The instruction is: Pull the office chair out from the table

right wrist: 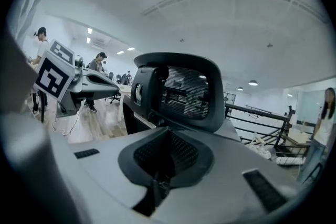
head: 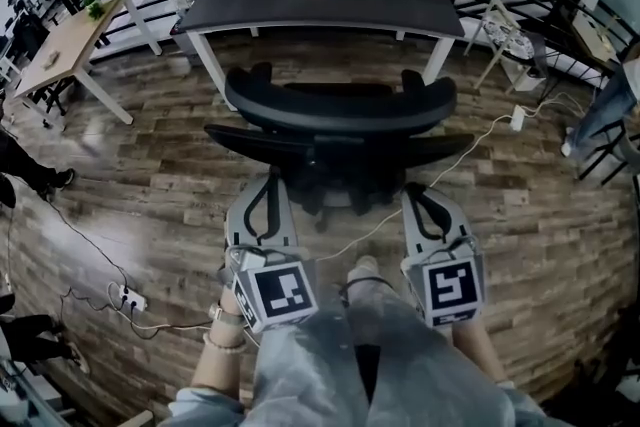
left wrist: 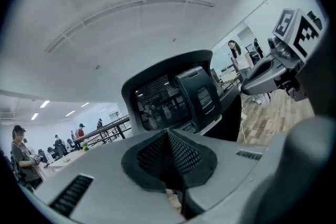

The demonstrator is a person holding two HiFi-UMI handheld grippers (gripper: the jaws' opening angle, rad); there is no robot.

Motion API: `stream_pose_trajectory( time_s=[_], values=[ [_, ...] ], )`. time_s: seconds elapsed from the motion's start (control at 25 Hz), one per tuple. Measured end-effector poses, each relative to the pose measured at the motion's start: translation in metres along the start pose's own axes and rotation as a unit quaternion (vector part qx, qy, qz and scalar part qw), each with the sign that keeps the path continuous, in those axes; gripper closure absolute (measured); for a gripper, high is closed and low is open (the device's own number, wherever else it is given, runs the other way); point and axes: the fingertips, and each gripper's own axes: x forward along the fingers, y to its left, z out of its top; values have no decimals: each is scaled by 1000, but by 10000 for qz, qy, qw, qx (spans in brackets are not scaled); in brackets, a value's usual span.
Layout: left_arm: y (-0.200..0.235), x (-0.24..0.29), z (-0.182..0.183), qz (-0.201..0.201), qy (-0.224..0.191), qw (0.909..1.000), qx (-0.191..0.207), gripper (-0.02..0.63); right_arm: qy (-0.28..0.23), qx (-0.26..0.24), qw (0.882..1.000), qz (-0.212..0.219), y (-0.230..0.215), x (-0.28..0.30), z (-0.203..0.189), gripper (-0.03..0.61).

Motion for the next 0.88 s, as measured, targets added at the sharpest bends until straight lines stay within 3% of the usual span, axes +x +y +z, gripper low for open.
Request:
stream_pose_trajectory(
  time_s=[0.28, 0.88],
  values=[
    [-13, -4, 8, -200, -16, 9997, -141, 607, -142, 447, 9987, 217, 10, 0, 2, 574],
    [-24, -6, 8, -435, -56, 9987, -255, 607, -37, 268, 9987, 437, 18, -1, 2, 575]
  ],
)
